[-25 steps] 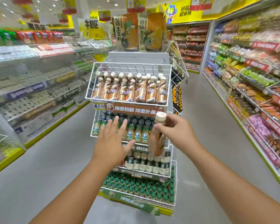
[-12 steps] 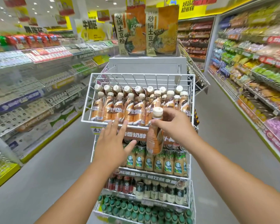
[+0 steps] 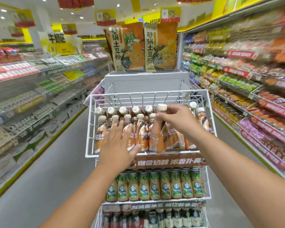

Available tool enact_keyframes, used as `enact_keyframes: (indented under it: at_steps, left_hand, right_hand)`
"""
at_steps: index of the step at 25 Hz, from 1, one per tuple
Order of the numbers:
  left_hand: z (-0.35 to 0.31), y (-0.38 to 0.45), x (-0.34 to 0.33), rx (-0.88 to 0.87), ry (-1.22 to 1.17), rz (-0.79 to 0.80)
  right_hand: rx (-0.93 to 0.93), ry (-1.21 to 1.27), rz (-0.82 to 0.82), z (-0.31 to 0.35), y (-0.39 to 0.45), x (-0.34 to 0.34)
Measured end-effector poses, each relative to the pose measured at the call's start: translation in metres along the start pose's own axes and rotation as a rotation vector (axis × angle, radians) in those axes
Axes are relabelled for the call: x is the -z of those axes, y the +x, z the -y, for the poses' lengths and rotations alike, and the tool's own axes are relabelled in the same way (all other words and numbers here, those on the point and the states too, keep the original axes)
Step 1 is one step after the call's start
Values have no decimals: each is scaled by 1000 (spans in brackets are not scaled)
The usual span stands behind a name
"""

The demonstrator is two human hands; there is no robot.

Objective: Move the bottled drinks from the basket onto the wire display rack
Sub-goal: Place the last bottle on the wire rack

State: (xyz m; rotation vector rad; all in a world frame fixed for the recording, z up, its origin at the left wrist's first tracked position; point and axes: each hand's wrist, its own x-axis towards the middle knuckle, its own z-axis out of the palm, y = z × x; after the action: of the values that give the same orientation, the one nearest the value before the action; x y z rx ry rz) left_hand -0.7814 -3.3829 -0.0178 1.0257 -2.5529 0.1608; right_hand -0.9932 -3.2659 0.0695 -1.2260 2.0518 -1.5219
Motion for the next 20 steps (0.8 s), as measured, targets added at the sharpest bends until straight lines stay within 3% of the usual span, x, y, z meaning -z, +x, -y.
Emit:
enact_keyframes:
  at_steps: [12, 16, 20]
  left_hand:
    - [11, 23, -4, 0, -56, -34]
    - [12, 30, -11, 13, -52, -16]
    - [13, 34, -19, 23, -9, 9]
  right_hand:
    - [-240, -331, 14, -5, 51, -14]
    - [-199, -508, 26, 2, 51, -24]
    - [-146, -514, -24, -8, 44, -31]
